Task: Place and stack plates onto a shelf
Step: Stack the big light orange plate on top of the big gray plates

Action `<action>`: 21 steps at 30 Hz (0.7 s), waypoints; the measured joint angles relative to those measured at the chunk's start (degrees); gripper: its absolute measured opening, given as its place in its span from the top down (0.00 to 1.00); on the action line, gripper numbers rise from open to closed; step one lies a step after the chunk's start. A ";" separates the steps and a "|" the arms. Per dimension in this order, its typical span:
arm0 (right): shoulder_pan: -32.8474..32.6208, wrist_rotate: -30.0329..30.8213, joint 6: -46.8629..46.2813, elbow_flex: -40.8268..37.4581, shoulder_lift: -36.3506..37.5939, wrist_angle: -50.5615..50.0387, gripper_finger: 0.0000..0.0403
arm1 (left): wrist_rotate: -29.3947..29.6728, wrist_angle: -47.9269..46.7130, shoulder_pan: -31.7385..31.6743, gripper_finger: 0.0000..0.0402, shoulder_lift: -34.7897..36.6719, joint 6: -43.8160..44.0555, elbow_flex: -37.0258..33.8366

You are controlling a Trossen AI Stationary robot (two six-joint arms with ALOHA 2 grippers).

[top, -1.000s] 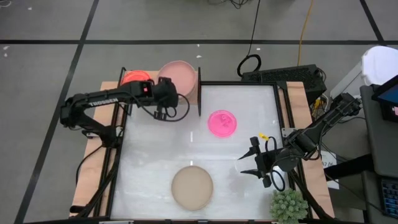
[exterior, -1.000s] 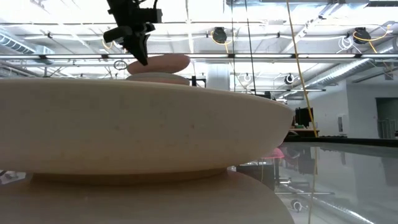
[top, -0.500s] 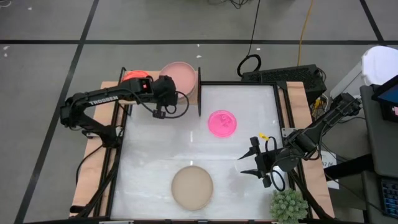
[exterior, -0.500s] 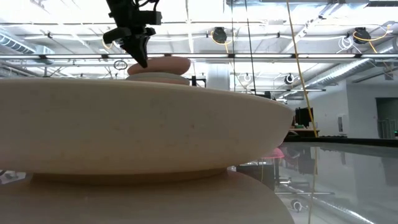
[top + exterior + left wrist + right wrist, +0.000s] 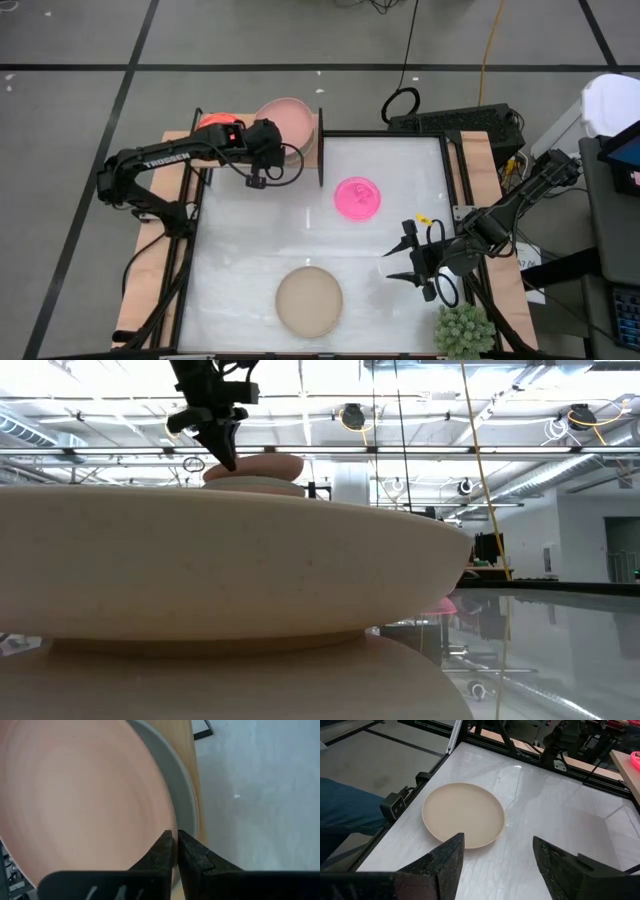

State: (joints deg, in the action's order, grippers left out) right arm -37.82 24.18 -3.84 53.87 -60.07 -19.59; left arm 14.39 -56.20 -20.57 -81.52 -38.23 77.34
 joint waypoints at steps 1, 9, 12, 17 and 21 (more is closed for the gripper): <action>0.01 0.00 0.00 0.00 0.00 0.00 0.46 | 0.00 0.48 0.02 0.94 0.00 -0.01 -0.49; -0.01 0.00 0.00 0.00 0.00 -0.02 0.46 | 0.18 4.14 -0.03 0.88 -0.02 -0.14 -3.23; -0.01 0.00 0.00 0.00 0.00 -0.02 0.46 | 0.34 4.30 -0.03 0.88 -0.02 0.53 -3.25; -0.01 0.00 0.00 0.00 0.00 -0.02 0.46 | 0.67 3.80 -0.03 0.81 -0.02 2.34 -3.25; 0.00 0.05 0.00 -0.09 0.00 0.08 0.46 | 1.54 4.49 0.11 0.66 0.00 4.70 -3.25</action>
State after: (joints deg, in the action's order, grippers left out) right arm -37.82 24.24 -3.84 53.78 -60.07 -19.51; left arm 15.93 -51.71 -20.46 -81.52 -33.53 74.08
